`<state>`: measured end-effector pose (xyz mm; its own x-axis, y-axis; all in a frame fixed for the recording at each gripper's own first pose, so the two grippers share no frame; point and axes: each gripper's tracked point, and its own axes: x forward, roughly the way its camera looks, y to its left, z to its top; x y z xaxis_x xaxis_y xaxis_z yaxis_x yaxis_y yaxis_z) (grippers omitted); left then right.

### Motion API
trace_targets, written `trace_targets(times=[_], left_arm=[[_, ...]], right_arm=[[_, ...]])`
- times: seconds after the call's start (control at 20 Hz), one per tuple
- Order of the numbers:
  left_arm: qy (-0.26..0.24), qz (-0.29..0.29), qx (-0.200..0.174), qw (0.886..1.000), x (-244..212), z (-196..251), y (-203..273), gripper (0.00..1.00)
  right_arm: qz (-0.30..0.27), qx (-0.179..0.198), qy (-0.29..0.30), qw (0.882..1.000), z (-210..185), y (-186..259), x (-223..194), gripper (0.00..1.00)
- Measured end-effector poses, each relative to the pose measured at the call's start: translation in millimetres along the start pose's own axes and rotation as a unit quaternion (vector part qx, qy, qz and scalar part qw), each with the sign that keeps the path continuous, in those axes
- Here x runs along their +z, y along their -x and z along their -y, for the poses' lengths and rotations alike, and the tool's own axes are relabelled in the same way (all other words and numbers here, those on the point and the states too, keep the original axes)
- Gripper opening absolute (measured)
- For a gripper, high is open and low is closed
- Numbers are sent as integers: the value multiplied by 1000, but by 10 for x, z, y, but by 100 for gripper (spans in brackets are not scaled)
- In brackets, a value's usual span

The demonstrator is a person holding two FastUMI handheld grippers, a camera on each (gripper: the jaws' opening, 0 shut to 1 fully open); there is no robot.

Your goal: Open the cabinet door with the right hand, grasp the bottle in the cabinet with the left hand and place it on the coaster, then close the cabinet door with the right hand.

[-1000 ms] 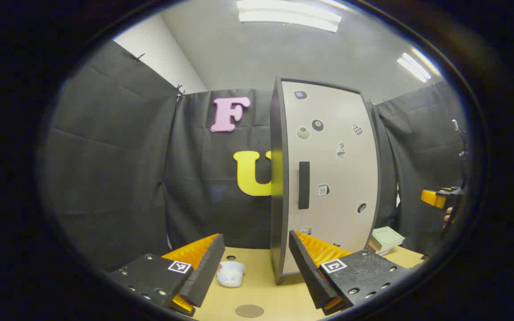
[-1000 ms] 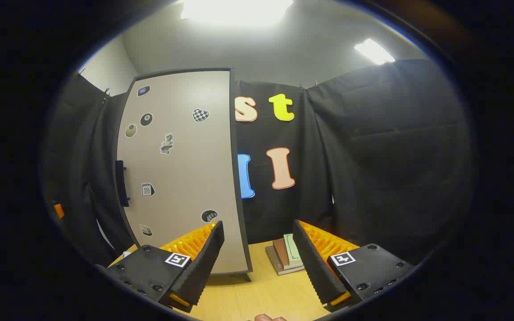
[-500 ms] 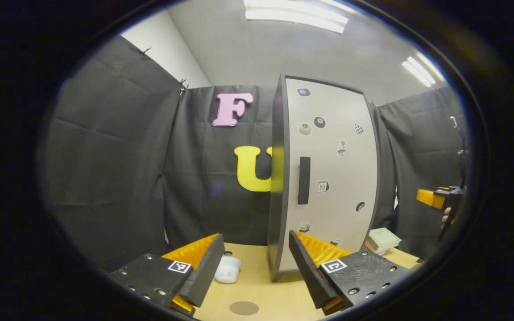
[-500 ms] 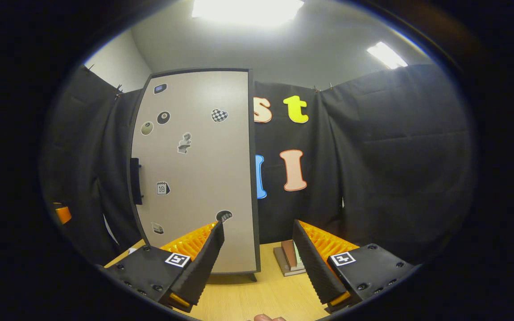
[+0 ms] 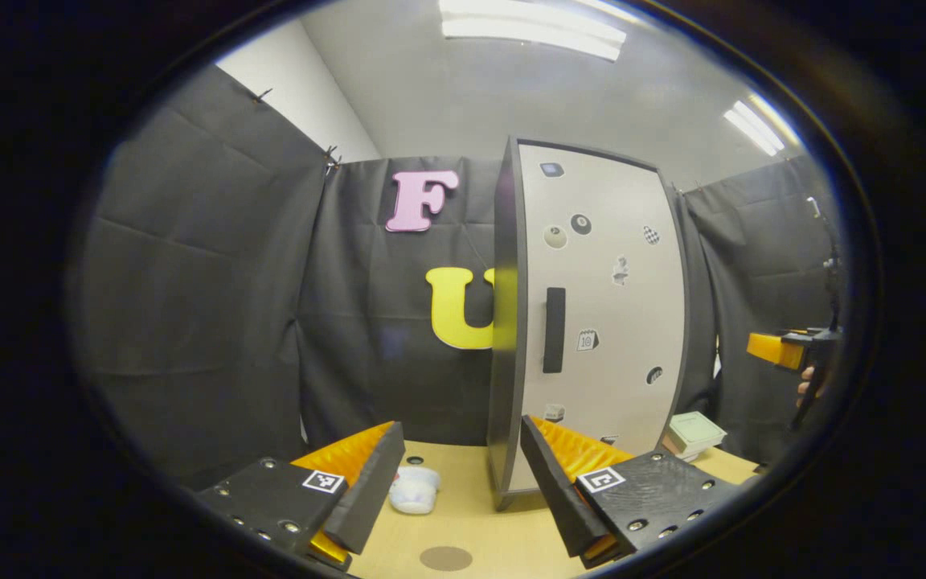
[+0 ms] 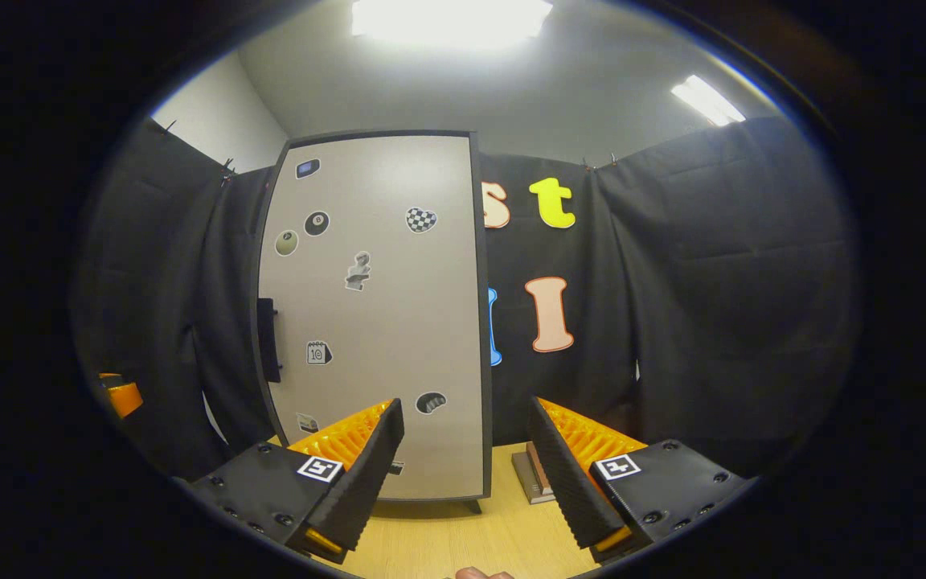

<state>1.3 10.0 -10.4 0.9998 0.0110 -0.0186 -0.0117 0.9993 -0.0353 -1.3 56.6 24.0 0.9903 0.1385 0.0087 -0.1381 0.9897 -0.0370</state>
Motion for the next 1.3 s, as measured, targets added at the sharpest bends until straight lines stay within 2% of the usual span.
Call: trace_targets(times=[0.35,0.4,0.45,0.5,0.6,0.65,0.7,1.1,1.3], left_arm=[[-1,-16,14,1000,-192,-126,59,89],[4,-17,16,1000,-225,-141,60,89],[14,-16,15,1000,-248,-146,61,89],[27,-18,16,999,-295,-167,63,89],[40,-29,26,998,-420,-266,101,88],[41,-33,34,998,-469,-331,126,88],[40,-36,41,998,-506,-385,137,88],[23,-60,72,995,-762,-668,224,88],[26,-61,83,994,-804,-814,259,88]], right_arm=[[-3,52,0,999,-508,-208,195,98],[0,66,3,998,-635,-246,249,93],[2,75,5,997,-739,-294,298,93],[4,83,3,997,-856,-344,355,98],[5,105,-7,994,-1137,-444,458,98],[6,115,-8,993,-1264,-503,506,93],[5,119,-9,993,-1379,-576,548,98],[-27,160,-27,986,-2417,-1025,619,98],[-36,159,-28,986,-2717,-1301,548,98]])
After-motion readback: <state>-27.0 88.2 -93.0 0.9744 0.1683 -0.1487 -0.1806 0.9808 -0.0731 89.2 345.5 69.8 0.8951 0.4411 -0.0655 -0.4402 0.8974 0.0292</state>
